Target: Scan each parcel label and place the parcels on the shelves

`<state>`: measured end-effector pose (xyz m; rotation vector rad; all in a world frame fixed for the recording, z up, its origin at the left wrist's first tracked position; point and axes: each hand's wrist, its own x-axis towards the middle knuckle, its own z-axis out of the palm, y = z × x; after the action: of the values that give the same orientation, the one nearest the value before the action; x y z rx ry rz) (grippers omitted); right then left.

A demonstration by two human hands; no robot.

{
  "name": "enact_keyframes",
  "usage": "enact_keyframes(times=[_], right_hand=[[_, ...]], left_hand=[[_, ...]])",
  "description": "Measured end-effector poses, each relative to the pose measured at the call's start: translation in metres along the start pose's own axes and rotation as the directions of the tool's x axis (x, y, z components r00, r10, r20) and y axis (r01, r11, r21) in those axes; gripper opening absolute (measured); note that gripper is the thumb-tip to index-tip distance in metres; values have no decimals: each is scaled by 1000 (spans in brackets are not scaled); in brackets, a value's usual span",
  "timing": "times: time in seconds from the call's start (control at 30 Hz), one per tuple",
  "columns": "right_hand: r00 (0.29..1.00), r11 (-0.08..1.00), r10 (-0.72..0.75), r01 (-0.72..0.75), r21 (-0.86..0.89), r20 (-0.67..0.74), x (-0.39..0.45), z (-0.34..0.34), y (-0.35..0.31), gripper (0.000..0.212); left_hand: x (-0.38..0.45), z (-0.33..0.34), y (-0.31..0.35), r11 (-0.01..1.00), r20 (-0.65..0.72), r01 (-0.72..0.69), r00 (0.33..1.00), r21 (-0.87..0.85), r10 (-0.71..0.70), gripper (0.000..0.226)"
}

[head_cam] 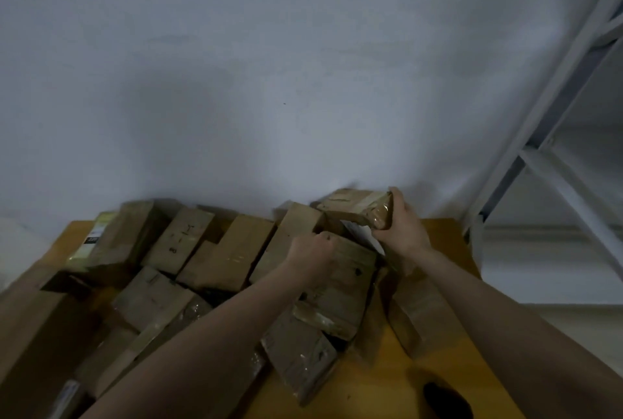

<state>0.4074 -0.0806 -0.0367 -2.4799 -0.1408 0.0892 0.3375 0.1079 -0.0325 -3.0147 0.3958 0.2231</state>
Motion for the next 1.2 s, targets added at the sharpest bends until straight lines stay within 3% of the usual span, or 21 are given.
enact_keyframes(times=[0.13, 0.3, 0.4, 0.53, 0.6, 0.7, 0.87, 1.03, 1.2], right_hand=[[995, 995, 3, 7, 98, -98, -1, -4, 2, 81], [985, 984, 78, -50, 173, -156, -22, -32, 0, 87], [961, 941, 137, -50, 335, -242, -48, -55, -5, 86], [920, 798, 259, -32, 602, -295, -94, -80, -17, 75], [901, 706, 338, -52, 706, -271, -120, -85, -25, 79], [887, 490, 423, -52, 870, -186, -166, -79, -35, 75], [913, 219, 407, -53, 974, -42, -249, -43, -50, 80], [910, 84, 414, -17, 996, -19, -317, -9, -61, 75], [883, 32, 469, 4, 999, -19, -366, 11, -52, 74]], left_hand=[[-6, -10, 0, 1000, 13, 0, 1000, 13, 0, 46], [-16, -22, 1, 997, -31, -37, 999, 68, 39, 44], [-27, -33, 3, 998, -88, -48, 995, 44, 51, 40], [-53, -50, 6, 994, -158, -57, 987, -92, 42, 48], [-73, -56, 11, 984, -219, -54, 976, -169, 16, 51], [-112, -60, 19, 948, -333, -39, 940, -317, -73, 51], [-178, -51, 25, 841, -289, -8, 941, -541, -177, 61], [-223, -24, 34, 701, -154, 12, 973, -713, -173, 87], [-255, -2, 57, 568, -170, -69, 977, -820, -127, 72]])
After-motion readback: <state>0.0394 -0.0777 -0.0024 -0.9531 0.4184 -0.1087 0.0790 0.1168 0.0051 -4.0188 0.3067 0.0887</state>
